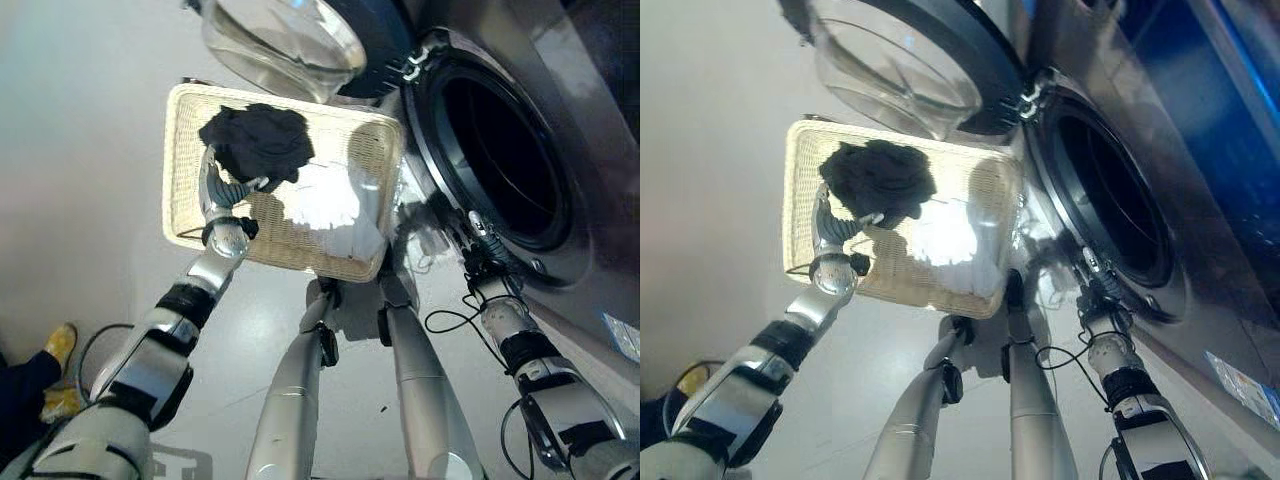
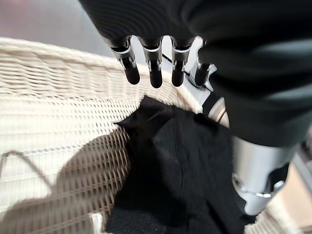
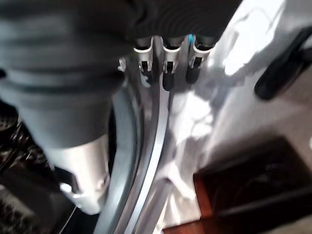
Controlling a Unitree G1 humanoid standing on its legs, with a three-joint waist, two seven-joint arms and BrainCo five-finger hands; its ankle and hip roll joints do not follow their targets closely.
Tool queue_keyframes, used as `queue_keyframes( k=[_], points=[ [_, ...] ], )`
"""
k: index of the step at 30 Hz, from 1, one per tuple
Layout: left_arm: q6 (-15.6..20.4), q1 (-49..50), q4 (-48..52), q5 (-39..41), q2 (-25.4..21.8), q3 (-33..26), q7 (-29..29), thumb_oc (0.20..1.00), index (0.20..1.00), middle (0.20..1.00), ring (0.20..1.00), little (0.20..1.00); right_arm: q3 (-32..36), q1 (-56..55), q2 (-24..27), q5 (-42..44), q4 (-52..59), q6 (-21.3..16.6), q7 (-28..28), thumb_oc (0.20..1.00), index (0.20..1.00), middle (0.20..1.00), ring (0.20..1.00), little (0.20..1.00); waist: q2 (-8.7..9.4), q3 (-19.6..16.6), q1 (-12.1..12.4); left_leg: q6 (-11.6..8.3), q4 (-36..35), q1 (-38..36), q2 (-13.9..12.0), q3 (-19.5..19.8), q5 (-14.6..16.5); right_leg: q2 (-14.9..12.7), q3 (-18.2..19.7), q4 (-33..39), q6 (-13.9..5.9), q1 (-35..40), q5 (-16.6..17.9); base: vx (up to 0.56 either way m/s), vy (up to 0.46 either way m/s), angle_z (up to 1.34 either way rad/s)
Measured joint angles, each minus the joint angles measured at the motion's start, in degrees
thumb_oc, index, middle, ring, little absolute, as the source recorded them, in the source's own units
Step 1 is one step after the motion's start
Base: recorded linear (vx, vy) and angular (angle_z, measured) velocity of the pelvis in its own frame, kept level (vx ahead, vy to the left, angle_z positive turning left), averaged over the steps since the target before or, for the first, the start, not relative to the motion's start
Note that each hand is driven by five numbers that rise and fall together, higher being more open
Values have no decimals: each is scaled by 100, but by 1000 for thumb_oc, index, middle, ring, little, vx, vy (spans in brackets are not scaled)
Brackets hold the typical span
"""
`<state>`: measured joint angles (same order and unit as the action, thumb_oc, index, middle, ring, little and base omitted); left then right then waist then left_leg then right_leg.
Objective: Put the clothes into the washing machine.
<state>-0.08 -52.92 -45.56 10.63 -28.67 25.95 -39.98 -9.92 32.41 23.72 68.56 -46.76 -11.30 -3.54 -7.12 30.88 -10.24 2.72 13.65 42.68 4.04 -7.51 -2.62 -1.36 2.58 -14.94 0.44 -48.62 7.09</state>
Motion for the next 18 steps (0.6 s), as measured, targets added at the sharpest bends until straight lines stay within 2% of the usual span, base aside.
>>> queue_keyframes(
  k=[1, 4, 6, 11, 12, 17, 18],
  points=[
    [-97, -179, -180, 4, 0, -2, 1, 1000, 1000, 1000, 1000, 1000, -125, -90, -11, -57, 125, 3, 11, 1000, 1000, 1000, 1000, 1000, 62, 4, -24, -4, 75, 20, -23, -72, 61, 17, 24, -16, -3, -27, 3, 21, 141, -25],
    [-269, -459, -453, 8, -13, -6, 4, 1000, 1000, 1000, 1000, 1000, -391, -165, -36, -122, 331, -6, 55, 1000, 1000, 1000, 1000, 1000, 77, 4, -202, -5, 212, 120, -36, -111, 149, 30, 106, -60, 4, -100, 8, 21, 133, -13],
    [-401, -675, -674, 17, -34, -5, 17, 1000, 1000, 1000, 1000, 1000, -586, -213, -83, -169, 562, 5, 128, 1000, 1000, 1000, 1000, 1000, 153, -1, -312, 25, 301, 216, -40, -200, 195, 35, 165, -133, -2, -222, 11, 22, 140, -16],
    [-590, -900, -1027, 32, -51, 7, 77, 1000, 1000, 1000, 1000, 1000, -707, -358, -83, -253, 697, 7, 207, 1000, 1000, 1000, 1000, 1000, 194, 3, -341, 49, 461, 340, -71, -344, 286, 66, 298, -203, -69, -348, -14, 55, 124, -12],
    [-696, -948, -1313, 32, -167, 42, 153, 1000, 1000, 1000, 1000, 1000, -919, -436, -84, -271, 832, 18, 234, 1000, 1000, 1000, 1000, 1000, 223, -4, -479, 60, 686, 431, -109, -352, 430, 98, 356, -291, -101, -394, -61, 28, 179, -9],
    [-948, -1231, -1938, 33, -379, 217, 214, 1000, 1000, 1000, 1000, 1000, -1071, -679, -59, -269, 1143, 23, 419, 1000, 1000, 1000, 1000, 1000, 377, -43, -628, 106, 907, 641, -150, -531, 543, 127, 465, -431, -136, -620, -65, 14, 122, -14],
    [-1045, -1373, -2058, 8, -407, 292, 238, 796, 796, 796, 796, 796, -1090, -743, -35, -264, 1156, 24, 436, 1000, 1000, 1000, 1000, 1000, 394, -35, -651, 115, 1008, 770, -158, -564, 564, 136, 497, -501, -150, -745, -63, 10, 112, -8]
  ],
)
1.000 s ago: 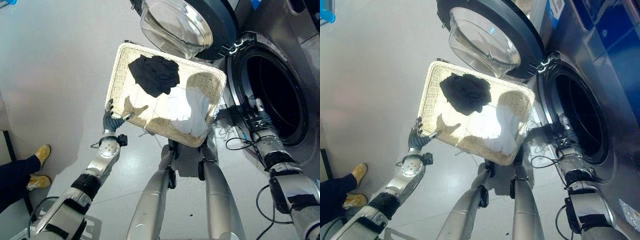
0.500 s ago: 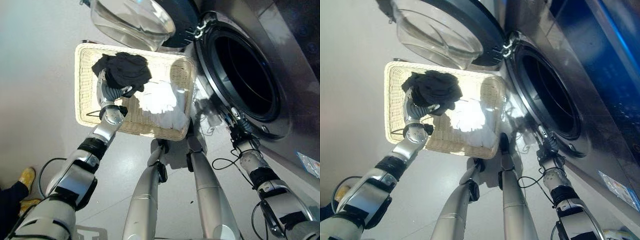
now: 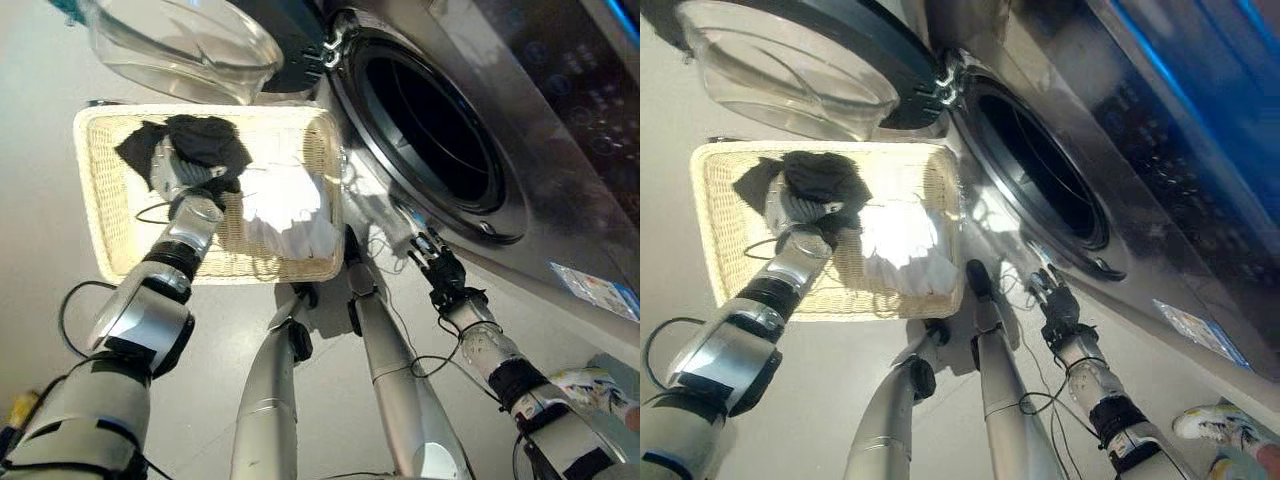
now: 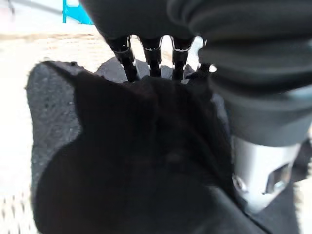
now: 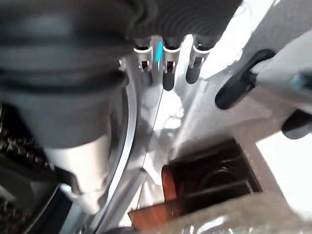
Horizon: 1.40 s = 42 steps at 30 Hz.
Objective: Put the clothes into the washing machine.
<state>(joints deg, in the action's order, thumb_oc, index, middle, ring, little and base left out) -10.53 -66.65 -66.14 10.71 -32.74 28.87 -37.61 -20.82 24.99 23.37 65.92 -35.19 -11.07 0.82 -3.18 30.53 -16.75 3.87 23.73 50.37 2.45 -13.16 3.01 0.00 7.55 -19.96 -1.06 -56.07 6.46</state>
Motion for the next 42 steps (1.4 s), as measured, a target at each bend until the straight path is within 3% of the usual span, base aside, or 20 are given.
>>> queue_keyframes(
  k=[1, 2, 3, 4, 11, 17, 20, 23, 25, 27, 28, 30, 31, 32, 34, 35, 38, 41, 42],
  points=[
    [-99, -133, -201, -21, -11, 152, 33, 674, 674, 674, 674, 674, -29, -28, 13, 2, 28, 3, 28, 1000, 1000, 1000, 1000, 1000, 12, 4, -8, 3, 82, 73, -19, -5, 25, 11, 2, -23, -3, -50, 1, 14, 105, -7],
    [-231, -278, -394, -69, -28, 227, 58, 416, 416, 416, 416, 416, -61, -49, 3, 3, 37, 8, 60, 1000, 1000, 1000, 1000, 1000, 33, 1, -37, 7, 156, 152, -31, -13, 50, 18, 9, -66, -10, -119, -5, 10, 66, -5],
    [-323, -333, -478, -128, -45, 256, 70, 338, 338, 338, 338, 338, -65, -57, 4, 10, 37, 8, 84, 1000, 1000, 1000, 1000, 1000, 41, 1, -58, 5, 184, 186, -32, -20, 59, 20, 18, -84, -15, -155, -7, 11, 89, -5],
    [-508, -403, -549, -266, -139, 434, 113, 200, 200, 200, 200, 200, -62, -54, 9, 37, 61, 9, 141, 1000, 1000, 1000, 1000, 1000, 55, -1, -105, 12, 210, 226, -34, -41, 67, 24, 46, -101, -24, -196, -1, 10, 80, -7],
    [-1540, -729, -754, -956, -390, 1275, 671, 200, 200, 200, 200, 200, -45, -144, 251, 233, 317, 16, 381, 1000, 1000, 1000, 1000, 1000, 104, 1, -223, 34, 352, 375, -58, -126, 144, 56, 150, -217, -29, -371, -33, 0, 50, -5],
    [-1631, -703, -741, -928, -385, 1242, 658, 200, 200, 200, 200, 200, -38, -227, 263, 231, 414, 11, 383, 1000, 1000, 1000, 1000, 1000, 105, 0, -176, 31, 351, 386, -62, -98, 143, 68, 133, -233, -52, -377, -15, 0, 0, 0],
    [-1155, -618, -636, -228, -378, 750, 390, 200, 200, 200, 200, 200, -39, -223, 233, 224, 582, 9, 362, 1000, 1000, 1000, 1000, 1000, 105, 0, -111, 32, 347, 376, -64, -75, 141, 61, 104, -243, -47, -358, -18, -3, -13, 1],
    [-247, -243, -322, 817, -357, -112, 171, 200, 200, 200, 200, 200, -93, -231, 137, 131, 772, 3, 325, 1000, 1000, 1000, 1000, 1000, 105, 1, -95, 36, 364, 310, -52, 13, 136, 30, 3, -328, 12, -272, -28, -30, -61, 13],
    [686, 240, 302, 1863, -151, -902, 149, 200, 200, 200, 200, 200, -169, -299, 26, -135, 1014, -21, 209, 1000, 1000, 1000, 1000, 1000, 117, -6, 31, 39, 332, 202, -20, 154, 69, -12, -131, -386, 53, -147, -87, -12, -59, 24],
    [686, 240, 302, 1863, -151, -902, 149, 200, 200, 200, 200, 200, -169, -299, 26, -135, 1014, -21, 209, 1000, 1000, 1000, 1000, 1000, 117, -6, 31, 39, 332, 202, -20, 154, 69, -12, -131, -386, 53, -147, -87, 26, -4, 16],
    [1340, 581, 853, 2354, 67, -1071, 142, 200, 200, 200, 200, 200, -240, -284, -83, -438, 1192, -32, 177, 1000, 1000, 1000, 1000, 1000, 159, -19, 97, -11, 353, 142, 5, 263, 57, -44, -199, -425, 70, -73, -214, -110, -149, 27],
    [1539, 965, 1380, 2518, 162, -1266, -63, 200, 200, 200, 200, 200, -216, -308, -227, -756, 1421, -3, 0, 1000, 1000, 1000, 1000, 1000, 179, -27, 314, -20, 293, 54, 15, 413, 21, -27, -286, -463, 52, 49, -194, -147, -232, 20],
    [1733, 1381, 2306, 2499, 257, -1613, -247, 200, 200, 200, 200, 200, -201, -532, -126, -1072, 1778, -31, -155, 1000, 1000, 1000, 1000, 1000, 187, -24, 357, -73, 199, 1, 53, 440, 9, -59, -297, -448, 75, 66, -215, -74, -202, 27],
    [2292, 1826, 3034, 2307, 362, -1525, -449, 200, 200, 200, 200, 200, -251, -629, -119, -1781, 2095, -49, -292, 1000, 1000, 1000, 1000, 1000, 188, -24, 394, -105, 42, -125, 104, 575, -92, -99, -377, -407, 112, 193, -245, -50, -153, 42],
    [2387, 2000, 3254, 2095, 483, -1499, -554, 200, 200, 200, 200, 200, -260, -637, -159, -2372, 2298, -30, -462, 1000, 1000, 1000, 1000, 1000, 192, -26, 514, -158, -117, -290, 132, 753, -191, -119, -497, -382, 148, 366, -298, -48, -156, 53],
    [2498, 2291, 3591, 1813, 537, -1514, -642, 200, 200, 200, 200, 200, -239, -623, -149, -2901, 2558, -28, -563, 1000, 1000, 1000, 1000, 1000, 196, -28, 707, -242, -310, -478, 141, 923, -297, -88, -533, -303, 177, 551, -334, -41, -152, 46],
    [2638, 2790, 3970, 1382, 515, -1736, -674, 200, 200, 200, 200, 200, -207, -465, -96, -3308, 2661, -25, -636, 1000, 1000, 1000, 1000, 1000, 196, -28, 946, -357, -557, -654, 127, 1111, -425, -80, -704, -213, 244, 708, -372, -48, -162, 32],
    [2663, 3196, 4278, 1138, 508, -1938, -508, 200, 200, 200, 200, 200, -166, -408, 10, -3508, 2677, 17, -634, 1000, 1000, 1000, 1000, 1000, 195, -27, 1197, -442, -734, -786, 103, 1341, -545, -87, -941, -171, 317, 849, -419, -43, -129, 35],
    [2697, 3508, 4661, 1046, 489, -2006, -153, 200, 200, 200, 200, 200, -158, -408, 58, -3621, 2754, 21, -607, 1000, 1000, 1000, 1000, 1000, 197, -26, 1261, -501, -901, -928, 82, 1423, -633, -76, -1042, -115, 374, 979, -454, -52, -143, 36]
  ],
)
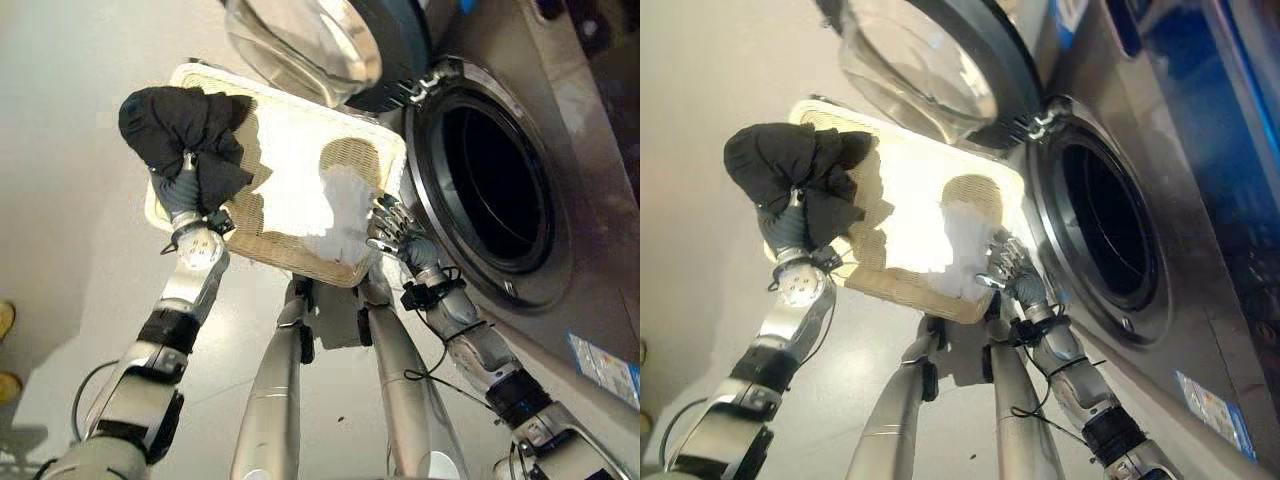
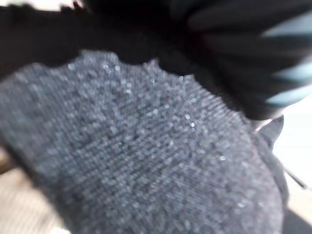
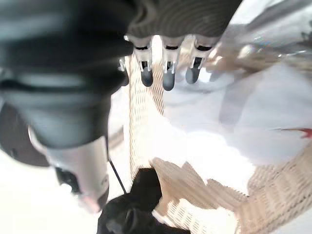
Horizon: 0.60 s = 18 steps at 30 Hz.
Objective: Put the clothes into the washing machine.
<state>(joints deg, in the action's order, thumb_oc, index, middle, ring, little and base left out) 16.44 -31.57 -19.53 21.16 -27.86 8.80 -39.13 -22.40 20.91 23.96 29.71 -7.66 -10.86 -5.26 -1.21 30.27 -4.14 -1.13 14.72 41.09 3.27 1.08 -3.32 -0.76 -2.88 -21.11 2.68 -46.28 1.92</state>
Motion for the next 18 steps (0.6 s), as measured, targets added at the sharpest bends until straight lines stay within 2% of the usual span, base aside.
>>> queue_keyframes(
  k=[2, 3, 5, 6, 7, 9, 15, 18],
  points=[
    [46, 112, 112, -26, 4, 5, 294, 200, 200, 200, 200, 200, 35, 56, 8, -35, 14, 4, 41, 1000, 1000, 1000, 1000, 1000, 1, 0, 114, -31, -72, -93, -23, 84, -29, 12, -72, 26, 24, 98, -19, -57, -171, 26],
    [23, 227, 296, -23, 3, -39, 621, 200, 200, 200, 200, 200, 19, 157, 1, -35, 36, 32, 79, 1000, 1000, 1000, 1000, 1000, -2, 9, 198, -67, -133, -153, -37, 145, -95, 3, -149, 44, 46, 175, -10, -47, -117, 25],
    [36, 449, 763, -147, -73, 81, 1206, 200, 200, 200, 200, 200, 10, 197, -3, -36, 62, 88, 147, 1000, 1000, 1000, 1000, 1000, -2, 9, 198, -105, -281, -324, -63, 228, -165, 21, -258, 134, 80, 368, -31, -61, -104, 31],
    [31, 451, 823, -226, -124, 178, 1467, 200, 200, 200, 200, 200, 49, 297, 2, -38, 70, 116, 183, 1000, 1000, 1000, 1000, 1000, -2, 9, 291, -119, -327, -385, -93, 231, -186, 43, -268, 144, 79, 435, -37, -63, -96, 26],
    [-32, 432, 932, -247, -318, 395, 1897, 200, 200, 200, 200, 200, 46, 418, 20, -90, 71, 165, 263, 1000, 1000, 1000, 1000, 1000, -3, 10, 363, -153, -376, -463, -123, 231, -217, 52, -307, 143, 58, 502, -73, -52, -79, 16],
    [-115, 431, 999, -376, -584, 566, 2327, 200, 200, 200, 200, 200, 40, 631, 10, -120, 92, 211, 380, 1000, 1000, 1000, 1000, 1000, -3, 10, 378, -178, -387, -494, -149, 231, -229, 52, -360, 117, 78, 531, -95, -46, -80, 11],
    [-565, 385, 973, -691, -795, 927, 2954, 200, 200, 200, 200, 200, -51, 886, 231, -391, 350, 320, 625, 1000, 1000, 1000, 1000, 1000, -4, 10, 410, -197, -364, -544, -174, 237, -254, 51, -424, 121, 77, 610, -95, -41, -57, 3],
    [-610, 304, 874, -794, -888, 1200, 3122, 200, 200, 200, 200, 200, -162, 1077, 319, -476, 496, 535, 742, 1000, 1000, 1000, 1000, 1000, -5, 11, 406, -199, -348, -547, -179, 235, -252, 52, -426, 125, 78, 618, -94, -25, -22, 0]
  ],
)
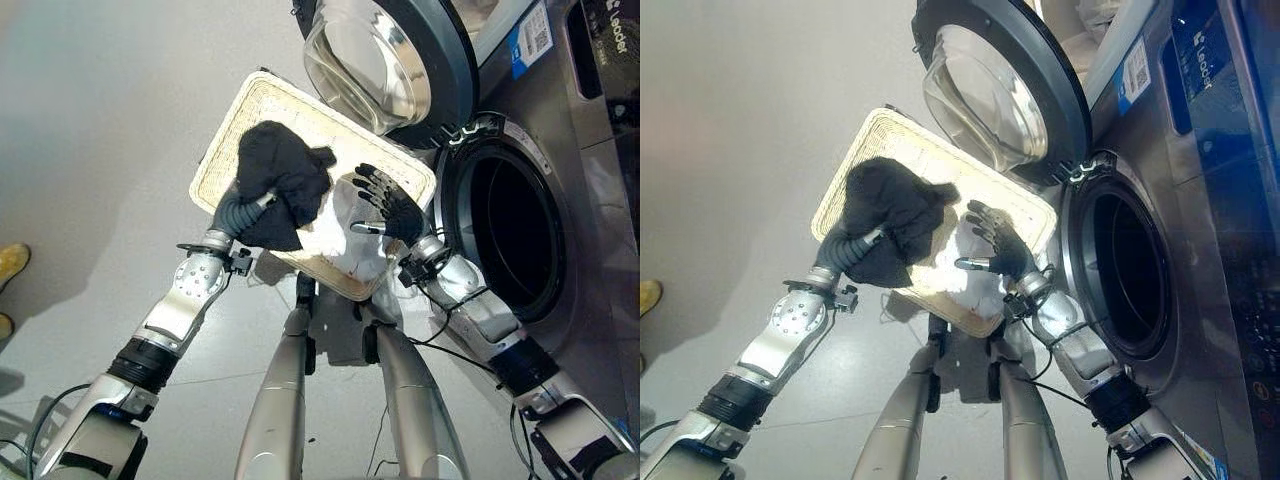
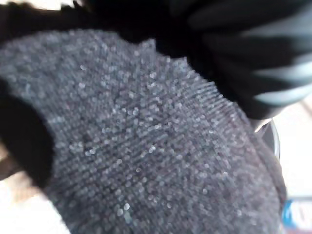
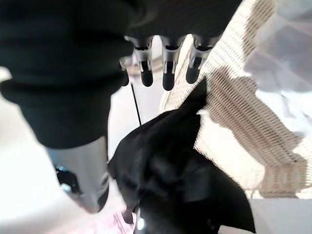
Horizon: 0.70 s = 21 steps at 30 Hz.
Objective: Put the clothes into the washing machine.
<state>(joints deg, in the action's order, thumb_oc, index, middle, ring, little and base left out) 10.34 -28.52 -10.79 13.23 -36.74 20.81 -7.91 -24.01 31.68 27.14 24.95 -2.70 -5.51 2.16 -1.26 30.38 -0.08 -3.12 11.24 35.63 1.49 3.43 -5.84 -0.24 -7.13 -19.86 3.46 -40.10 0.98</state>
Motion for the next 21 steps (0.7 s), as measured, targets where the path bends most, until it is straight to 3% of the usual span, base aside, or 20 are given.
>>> queue_keyframes(
  k=[7, 13, 21],
  points=[
    [-13, -495, -41, -637, -222, 746, 348, 200, 200, 200, 200, 200, -400, 287, 185, 462, 1, 479, 191, 1000, 1000, 1000, 1000, 1000, -1, 1, 84, 7, -3, -2, -3, -20, -1, 6, 17, 31, 0, 5, 2, -6, -5, 0],
    [-188, -691, -43, -807, -377, 1007, 454, 200, 200, 200, 200, 200, -471, 280, 215, 1207, -17, 767, 240, 1000, 1000, 1000, 1000, 1000, 0, 1, 75, 19, -39, -26, -15, -52, -8, 39, 47, 212, 96, 82, 104, -4, 8, -2],
    [-230, -771, -100, -1238, -506, 1293, 522, 200, 200, 200, 200, 200, -594, 180, 309, 1986, -17, 1117, 286, 1000, 1000, 1000, 1000, 1000, 2, 2, 22, 73, -207, -173, -48, -235, -30, 96, 216, 494, -8, 213, 253, -7, 21, -12]
  ],
)
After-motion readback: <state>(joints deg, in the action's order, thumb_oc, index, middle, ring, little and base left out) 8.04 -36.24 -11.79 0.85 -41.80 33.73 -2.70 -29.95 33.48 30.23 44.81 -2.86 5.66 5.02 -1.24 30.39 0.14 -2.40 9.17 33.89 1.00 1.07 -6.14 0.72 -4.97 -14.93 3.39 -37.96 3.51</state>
